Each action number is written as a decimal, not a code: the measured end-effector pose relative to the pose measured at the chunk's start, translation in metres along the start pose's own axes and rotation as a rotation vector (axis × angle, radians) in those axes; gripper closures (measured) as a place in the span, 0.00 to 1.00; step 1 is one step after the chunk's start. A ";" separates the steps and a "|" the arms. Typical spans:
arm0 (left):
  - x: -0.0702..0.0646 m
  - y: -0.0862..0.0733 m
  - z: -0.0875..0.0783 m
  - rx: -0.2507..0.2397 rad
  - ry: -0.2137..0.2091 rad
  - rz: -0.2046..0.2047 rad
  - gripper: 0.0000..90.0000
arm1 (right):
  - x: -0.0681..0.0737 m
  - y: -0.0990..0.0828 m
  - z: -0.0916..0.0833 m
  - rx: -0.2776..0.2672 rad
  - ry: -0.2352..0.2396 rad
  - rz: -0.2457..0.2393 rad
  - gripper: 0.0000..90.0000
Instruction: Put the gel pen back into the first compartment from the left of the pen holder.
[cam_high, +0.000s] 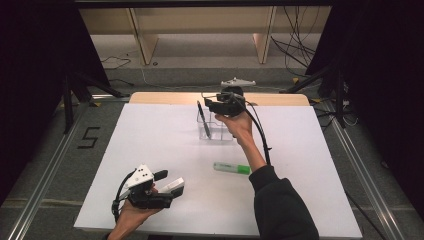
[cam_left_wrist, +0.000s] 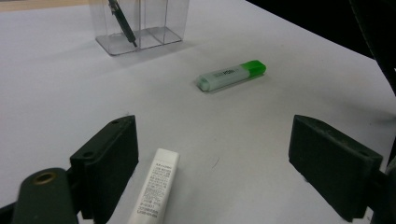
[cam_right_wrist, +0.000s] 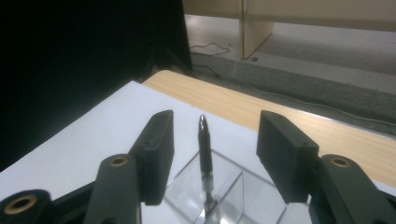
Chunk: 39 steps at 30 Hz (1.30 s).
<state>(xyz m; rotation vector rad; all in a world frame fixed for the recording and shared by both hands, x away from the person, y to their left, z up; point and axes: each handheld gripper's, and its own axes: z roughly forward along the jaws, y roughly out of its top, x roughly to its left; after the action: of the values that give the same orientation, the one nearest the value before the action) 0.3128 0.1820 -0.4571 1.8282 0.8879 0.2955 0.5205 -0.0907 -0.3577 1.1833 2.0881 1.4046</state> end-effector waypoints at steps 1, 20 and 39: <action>0.000 0.000 0.000 0.000 0.000 0.000 0.18 | -0.001 -0.002 -0.004 0.000 0.007 -0.003 0.50; 0.005 -0.001 0.000 0.008 0.026 -0.016 0.18 | -0.008 -0.052 -0.067 0.037 0.107 -0.027 0.44; 0.013 -0.002 -0.002 0.009 0.040 -0.063 0.18 | -0.008 -0.085 -0.082 0.083 0.131 -0.045 0.40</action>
<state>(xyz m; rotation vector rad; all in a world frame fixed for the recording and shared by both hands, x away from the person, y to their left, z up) 0.3196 0.1923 -0.4606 1.8042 0.9735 0.2901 0.4321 -0.1580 -0.3980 1.0952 2.2677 1.4228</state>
